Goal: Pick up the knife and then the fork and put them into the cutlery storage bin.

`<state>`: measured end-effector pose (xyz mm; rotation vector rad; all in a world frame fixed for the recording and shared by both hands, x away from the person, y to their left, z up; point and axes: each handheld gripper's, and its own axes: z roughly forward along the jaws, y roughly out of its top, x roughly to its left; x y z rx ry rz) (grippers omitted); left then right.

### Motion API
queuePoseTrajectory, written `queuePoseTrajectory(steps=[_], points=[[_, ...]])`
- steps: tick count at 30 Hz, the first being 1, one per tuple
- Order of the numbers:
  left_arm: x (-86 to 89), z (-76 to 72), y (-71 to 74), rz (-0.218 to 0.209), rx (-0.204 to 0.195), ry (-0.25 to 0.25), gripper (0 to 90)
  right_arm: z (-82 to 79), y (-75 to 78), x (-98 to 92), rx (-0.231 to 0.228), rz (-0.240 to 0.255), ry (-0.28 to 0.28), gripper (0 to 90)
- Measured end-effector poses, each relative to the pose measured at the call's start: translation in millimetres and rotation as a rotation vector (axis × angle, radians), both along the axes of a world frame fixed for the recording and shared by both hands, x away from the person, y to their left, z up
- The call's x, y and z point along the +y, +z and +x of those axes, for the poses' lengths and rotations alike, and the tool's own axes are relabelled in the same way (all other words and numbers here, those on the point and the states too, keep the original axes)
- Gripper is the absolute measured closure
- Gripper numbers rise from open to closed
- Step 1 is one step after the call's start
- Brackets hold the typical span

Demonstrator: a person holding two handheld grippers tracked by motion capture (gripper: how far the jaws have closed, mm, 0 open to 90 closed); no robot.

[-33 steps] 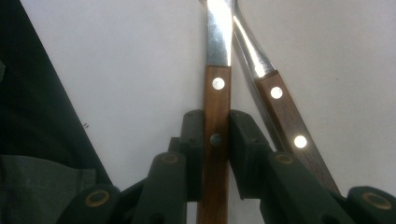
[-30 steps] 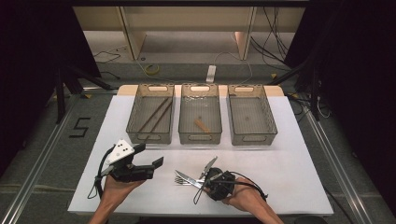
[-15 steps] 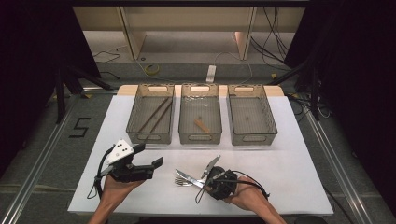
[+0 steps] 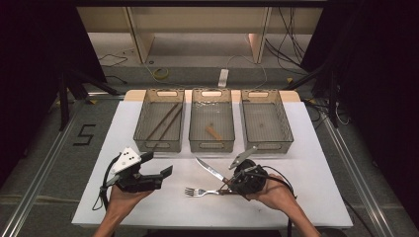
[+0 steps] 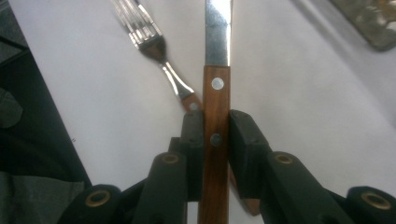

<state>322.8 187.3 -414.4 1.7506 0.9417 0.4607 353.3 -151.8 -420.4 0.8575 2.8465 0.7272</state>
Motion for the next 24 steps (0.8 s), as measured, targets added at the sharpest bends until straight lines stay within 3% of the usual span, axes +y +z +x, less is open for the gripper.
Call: queuePoseTrajectory(steps=[16,24], points=[[0.6,0.0,0.1,-0.005,-0.004,0.0,15.1,21.4,20.4,-22.7,-0.046,0.067,-0.087,76.9],[0.0,0.4,-0.6,-0.013,0.001,0.0,15.1,38.0,33.3,-34.4,-0.1,0.112,-0.152,76.9]])
